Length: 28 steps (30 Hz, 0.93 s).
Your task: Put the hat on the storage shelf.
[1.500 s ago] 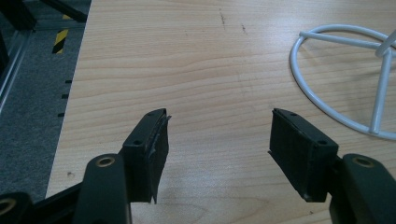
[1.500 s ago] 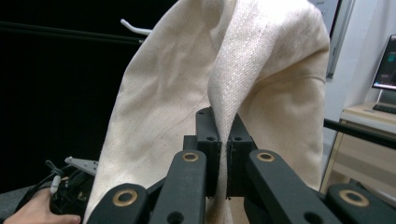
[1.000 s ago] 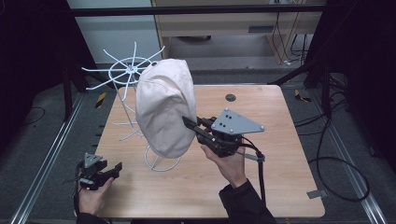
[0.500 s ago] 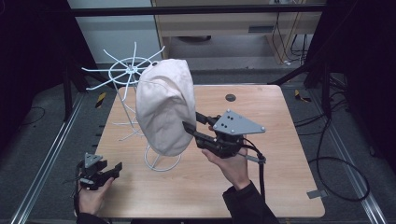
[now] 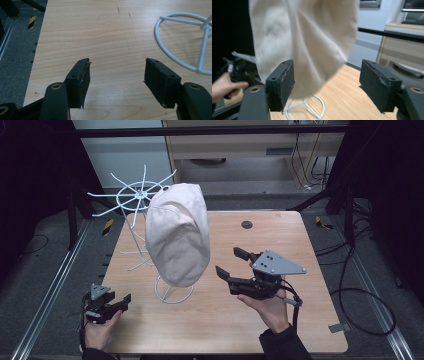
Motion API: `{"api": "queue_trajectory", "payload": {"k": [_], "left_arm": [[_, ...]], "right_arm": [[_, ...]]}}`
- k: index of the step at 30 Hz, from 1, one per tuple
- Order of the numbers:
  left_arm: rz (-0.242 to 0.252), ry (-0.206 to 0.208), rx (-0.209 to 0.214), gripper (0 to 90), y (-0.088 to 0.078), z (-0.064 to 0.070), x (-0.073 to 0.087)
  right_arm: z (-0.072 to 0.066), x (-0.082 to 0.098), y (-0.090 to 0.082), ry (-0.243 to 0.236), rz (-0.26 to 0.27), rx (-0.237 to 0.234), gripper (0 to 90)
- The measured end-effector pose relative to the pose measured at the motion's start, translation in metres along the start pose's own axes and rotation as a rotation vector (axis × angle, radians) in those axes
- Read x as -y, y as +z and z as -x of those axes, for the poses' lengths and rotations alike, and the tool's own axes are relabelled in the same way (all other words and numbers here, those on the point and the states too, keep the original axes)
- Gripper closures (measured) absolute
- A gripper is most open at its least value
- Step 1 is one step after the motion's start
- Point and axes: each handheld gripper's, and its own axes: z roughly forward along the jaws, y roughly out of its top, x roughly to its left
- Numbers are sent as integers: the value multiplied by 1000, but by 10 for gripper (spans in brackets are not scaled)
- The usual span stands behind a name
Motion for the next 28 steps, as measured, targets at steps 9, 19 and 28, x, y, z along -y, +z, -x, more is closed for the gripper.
{"api": "queue_trajectory", "payload": {"k": [9, 19, 28], "left_arm": [[2, 6, 23, 414, -1, 1, 0], [3, 0, 42, 484, -2, 1, 0], [3, 12, 45, 486, -2, 1, -1]], "right_arm": [[28, 47, -20, 66, -115, 94, 199], [69, 104, -41, 136, -239, 235, 200], [100, 145, -51, 217, -369, 359, 210]]}}
